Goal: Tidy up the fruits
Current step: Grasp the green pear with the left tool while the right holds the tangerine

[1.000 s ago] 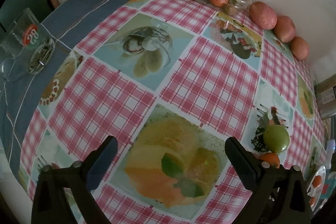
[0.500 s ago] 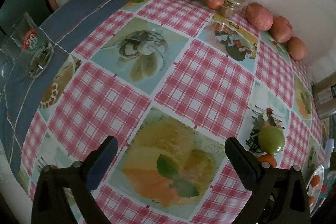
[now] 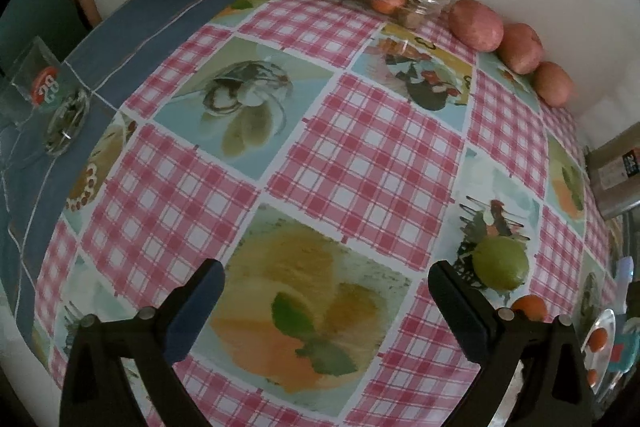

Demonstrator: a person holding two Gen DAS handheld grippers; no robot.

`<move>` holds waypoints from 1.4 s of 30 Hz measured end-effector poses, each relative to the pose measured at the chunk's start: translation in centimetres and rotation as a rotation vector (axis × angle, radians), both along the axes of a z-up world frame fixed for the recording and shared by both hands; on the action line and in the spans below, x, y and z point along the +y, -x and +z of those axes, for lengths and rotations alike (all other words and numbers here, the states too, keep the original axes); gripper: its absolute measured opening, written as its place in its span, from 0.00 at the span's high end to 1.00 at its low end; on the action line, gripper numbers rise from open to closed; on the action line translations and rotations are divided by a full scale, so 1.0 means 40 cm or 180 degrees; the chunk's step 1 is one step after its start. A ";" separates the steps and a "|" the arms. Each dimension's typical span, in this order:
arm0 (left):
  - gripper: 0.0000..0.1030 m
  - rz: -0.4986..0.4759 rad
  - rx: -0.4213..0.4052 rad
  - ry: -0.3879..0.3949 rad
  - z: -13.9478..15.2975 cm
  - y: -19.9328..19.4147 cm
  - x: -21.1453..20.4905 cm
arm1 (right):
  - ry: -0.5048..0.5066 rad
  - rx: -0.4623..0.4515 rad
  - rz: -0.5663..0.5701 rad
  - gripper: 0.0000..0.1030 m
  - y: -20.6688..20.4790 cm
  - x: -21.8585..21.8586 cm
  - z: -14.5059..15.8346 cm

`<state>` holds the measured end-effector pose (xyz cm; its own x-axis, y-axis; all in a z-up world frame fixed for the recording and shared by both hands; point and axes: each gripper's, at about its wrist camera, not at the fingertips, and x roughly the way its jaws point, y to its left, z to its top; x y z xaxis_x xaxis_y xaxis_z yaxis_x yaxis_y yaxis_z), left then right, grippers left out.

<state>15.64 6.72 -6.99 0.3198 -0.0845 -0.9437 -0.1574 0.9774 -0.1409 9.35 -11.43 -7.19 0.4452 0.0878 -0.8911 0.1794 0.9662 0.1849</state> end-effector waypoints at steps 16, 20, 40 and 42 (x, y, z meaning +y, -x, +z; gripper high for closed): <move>0.00 -0.0606 -0.0214 0.0121 -0.008 0.006 -0.172 | -0.0094 -0.0101 -0.0539 0.63 0.050 -0.201 0.041; 0.00 -0.0827 -0.0305 0.0149 -0.007 0.009 -0.219 | -0.0148 -0.0118 -0.0601 0.63 0.055 -0.222 0.045; 0.04 -0.1265 -0.0570 0.0114 -0.032 0.010 -0.320 | -0.0232 -0.0119 -0.0632 0.63 0.068 -0.233 0.048; 0.11 -0.1268 -0.0582 0.0119 -0.032 0.012 -0.318 | -0.0231 -0.0114 -0.0629 0.63 0.068 -0.233 0.048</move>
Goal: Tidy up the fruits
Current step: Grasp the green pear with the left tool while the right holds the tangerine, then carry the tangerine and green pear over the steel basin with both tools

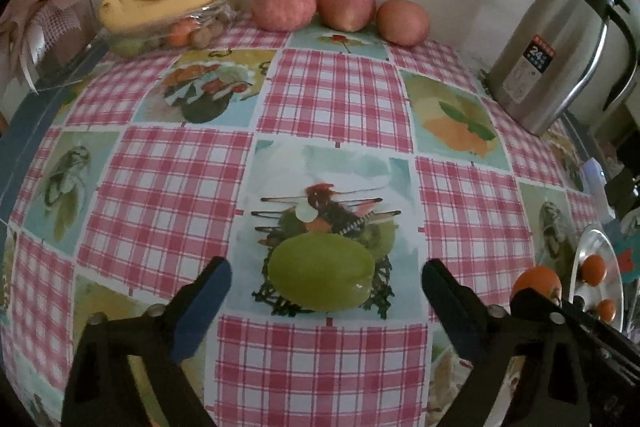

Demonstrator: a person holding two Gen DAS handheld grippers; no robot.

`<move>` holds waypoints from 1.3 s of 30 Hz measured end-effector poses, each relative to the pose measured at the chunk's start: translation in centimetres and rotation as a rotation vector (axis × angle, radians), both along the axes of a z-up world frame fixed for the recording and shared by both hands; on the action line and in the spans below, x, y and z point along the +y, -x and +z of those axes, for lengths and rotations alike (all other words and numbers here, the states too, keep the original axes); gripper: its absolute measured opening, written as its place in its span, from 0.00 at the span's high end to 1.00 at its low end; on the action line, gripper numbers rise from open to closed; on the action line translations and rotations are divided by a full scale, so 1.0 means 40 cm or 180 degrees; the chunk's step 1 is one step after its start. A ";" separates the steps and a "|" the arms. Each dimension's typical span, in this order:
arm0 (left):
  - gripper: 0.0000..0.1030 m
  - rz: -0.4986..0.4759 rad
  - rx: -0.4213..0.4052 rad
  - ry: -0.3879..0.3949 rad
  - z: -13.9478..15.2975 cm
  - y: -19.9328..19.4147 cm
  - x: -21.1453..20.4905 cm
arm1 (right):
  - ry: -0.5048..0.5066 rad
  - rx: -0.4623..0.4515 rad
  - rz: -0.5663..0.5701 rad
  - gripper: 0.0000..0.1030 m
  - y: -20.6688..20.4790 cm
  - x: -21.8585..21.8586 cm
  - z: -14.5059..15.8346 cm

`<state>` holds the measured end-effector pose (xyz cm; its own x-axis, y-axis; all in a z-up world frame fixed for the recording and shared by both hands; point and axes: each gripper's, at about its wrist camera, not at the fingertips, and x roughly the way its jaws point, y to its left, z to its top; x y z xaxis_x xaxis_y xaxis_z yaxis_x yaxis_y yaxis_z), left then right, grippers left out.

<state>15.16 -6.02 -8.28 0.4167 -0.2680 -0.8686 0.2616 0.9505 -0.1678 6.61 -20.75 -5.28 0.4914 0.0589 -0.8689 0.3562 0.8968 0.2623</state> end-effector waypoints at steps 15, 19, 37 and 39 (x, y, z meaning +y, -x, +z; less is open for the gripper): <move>0.47 0.0049 0.0053 0.0045 -0.005 -0.004 0.002 | 0.0000 -0.0008 0.0039 0.63 -0.002 0.006 0.003; 0.47 0.0052 0.0088 0.0161 0.007 -0.003 0.007 | 0.0001 -0.0018 0.0051 0.63 0.000 0.007 0.007; 0.47 0.0304 -0.0102 0.0295 0.198 0.031 0.073 | 0.0040 -0.0185 0.0028 0.63 0.032 0.005 0.087; 0.47 0.0328 -0.0106 0.0274 0.210 0.038 0.076 | 0.0073 -0.0191 0.0024 0.63 0.038 0.005 0.097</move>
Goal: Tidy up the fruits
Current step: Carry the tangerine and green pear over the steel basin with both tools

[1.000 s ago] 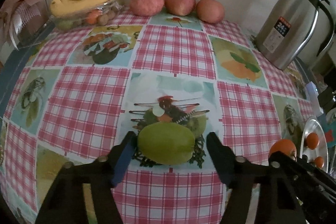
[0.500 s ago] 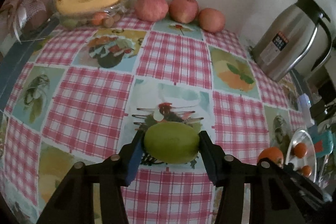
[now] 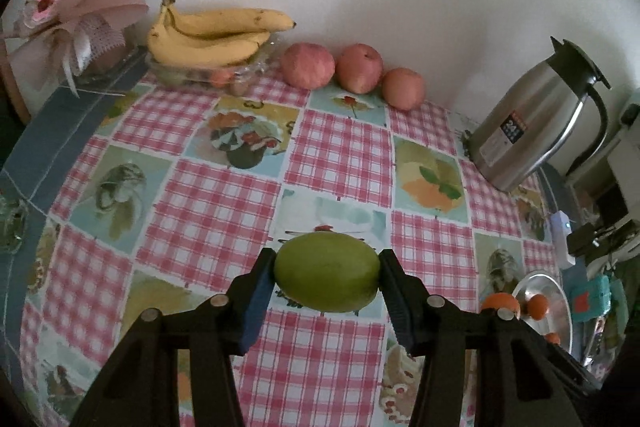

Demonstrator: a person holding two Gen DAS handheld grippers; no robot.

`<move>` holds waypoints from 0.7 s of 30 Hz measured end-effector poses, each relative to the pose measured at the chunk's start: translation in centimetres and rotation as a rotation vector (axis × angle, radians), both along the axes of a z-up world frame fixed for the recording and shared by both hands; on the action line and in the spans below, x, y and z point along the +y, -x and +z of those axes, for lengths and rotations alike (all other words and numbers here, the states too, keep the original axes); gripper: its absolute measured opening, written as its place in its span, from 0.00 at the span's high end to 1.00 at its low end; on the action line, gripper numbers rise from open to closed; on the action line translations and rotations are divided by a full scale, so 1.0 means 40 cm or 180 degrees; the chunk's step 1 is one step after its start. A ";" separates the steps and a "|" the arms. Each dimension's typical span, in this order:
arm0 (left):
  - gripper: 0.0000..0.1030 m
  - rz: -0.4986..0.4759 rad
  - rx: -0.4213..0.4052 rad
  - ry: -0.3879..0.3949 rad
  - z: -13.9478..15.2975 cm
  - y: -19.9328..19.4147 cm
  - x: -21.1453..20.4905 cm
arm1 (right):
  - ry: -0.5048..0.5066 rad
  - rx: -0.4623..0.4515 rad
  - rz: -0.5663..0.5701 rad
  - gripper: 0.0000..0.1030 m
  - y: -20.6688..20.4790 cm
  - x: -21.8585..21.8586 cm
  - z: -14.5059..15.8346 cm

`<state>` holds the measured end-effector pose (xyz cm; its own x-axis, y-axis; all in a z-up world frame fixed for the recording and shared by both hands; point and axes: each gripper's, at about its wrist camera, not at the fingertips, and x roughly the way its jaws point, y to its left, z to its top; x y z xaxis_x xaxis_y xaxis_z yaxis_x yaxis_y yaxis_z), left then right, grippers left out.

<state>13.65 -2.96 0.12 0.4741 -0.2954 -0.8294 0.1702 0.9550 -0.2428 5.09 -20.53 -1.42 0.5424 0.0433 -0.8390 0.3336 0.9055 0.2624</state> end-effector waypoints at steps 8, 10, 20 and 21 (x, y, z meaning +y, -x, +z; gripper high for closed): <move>0.47 0.0098 0.0045 0.0067 0.026 0.025 0.015 | 0.0069 0.0059 -0.0108 0.63 0.027 -0.026 0.015; 0.47 0.0093 0.0068 0.0065 0.026 0.029 0.011 | 0.0039 0.0076 -0.0125 0.63 0.031 -0.037 0.011; 0.47 -0.0120 0.0118 0.0030 0.026 0.058 -0.061 | 0.0003 0.0224 -0.0517 0.63 0.074 -0.148 -0.005; 0.47 -0.0161 0.0122 0.0029 0.026 0.063 -0.073 | 0.0008 0.0244 -0.0574 0.63 0.080 -0.163 -0.007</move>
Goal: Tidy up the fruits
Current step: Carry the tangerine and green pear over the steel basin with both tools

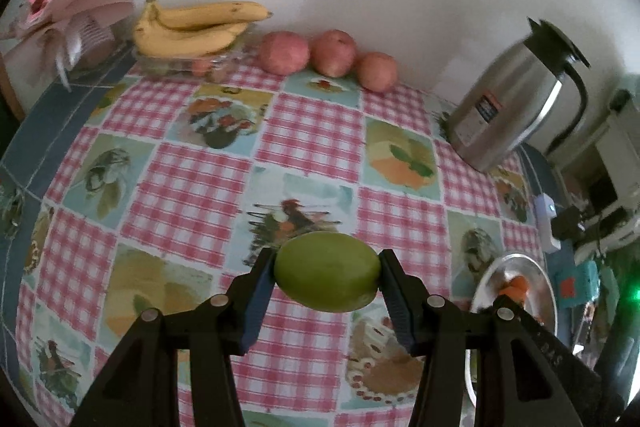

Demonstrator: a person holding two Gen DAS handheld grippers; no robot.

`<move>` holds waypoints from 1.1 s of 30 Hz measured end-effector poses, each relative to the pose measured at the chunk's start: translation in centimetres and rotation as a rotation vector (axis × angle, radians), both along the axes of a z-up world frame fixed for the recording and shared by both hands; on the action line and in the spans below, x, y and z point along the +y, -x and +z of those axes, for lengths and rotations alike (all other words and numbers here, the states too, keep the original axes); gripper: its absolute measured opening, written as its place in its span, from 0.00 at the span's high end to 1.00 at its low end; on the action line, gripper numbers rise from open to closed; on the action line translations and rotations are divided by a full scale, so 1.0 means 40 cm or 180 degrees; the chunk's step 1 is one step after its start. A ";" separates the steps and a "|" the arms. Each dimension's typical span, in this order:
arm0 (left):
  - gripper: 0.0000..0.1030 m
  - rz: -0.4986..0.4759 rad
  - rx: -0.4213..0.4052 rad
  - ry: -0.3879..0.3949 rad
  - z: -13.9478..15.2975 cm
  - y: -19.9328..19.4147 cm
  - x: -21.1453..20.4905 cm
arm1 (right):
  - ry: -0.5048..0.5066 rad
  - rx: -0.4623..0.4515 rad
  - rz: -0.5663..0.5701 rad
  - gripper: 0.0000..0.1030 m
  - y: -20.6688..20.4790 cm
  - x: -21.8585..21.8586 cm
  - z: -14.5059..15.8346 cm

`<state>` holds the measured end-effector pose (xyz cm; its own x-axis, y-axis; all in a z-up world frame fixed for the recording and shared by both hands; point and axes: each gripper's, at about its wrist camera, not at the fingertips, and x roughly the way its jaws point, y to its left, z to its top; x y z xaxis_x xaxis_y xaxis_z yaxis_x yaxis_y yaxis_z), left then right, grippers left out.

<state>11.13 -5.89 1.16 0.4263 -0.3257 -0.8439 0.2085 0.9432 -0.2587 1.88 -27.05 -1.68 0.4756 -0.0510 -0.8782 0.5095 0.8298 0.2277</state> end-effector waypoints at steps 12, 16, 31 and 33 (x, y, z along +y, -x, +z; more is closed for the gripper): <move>0.47 -0.0576 0.0125 0.0096 -0.007 0.082 -0.174 | -0.0089 0.0047 -0.0492 0.63 0.081 -0.150 -0.016; 0.47 -0.0797 0.0157 0.0105 -0.019 0.120 -0.246 | -0.0134 0.0032 -0.0579 0.63 0.105 -0.184 -0.021; 0.47 -0.1293 0.0086 0.0064 -0.088 0.184 -0.398 | -0.0142 -0.0167 -0.0799 0.62 0.135 -0.260 -0.045; 0.47 -0.1306 0.0088 0.0064 -0.097 0.184 -0.402 | -0.0114 -0.0171 -0.0820 0.62 0.134 -0.262 -0.052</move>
<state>3.76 -21.95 -2.71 0.2349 -0.4805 -0.8449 0.5589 0.7779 -0.2871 -3.48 -37.54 -3.77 0.4969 -0.1457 -0.8555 0.6893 0.6652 0.2870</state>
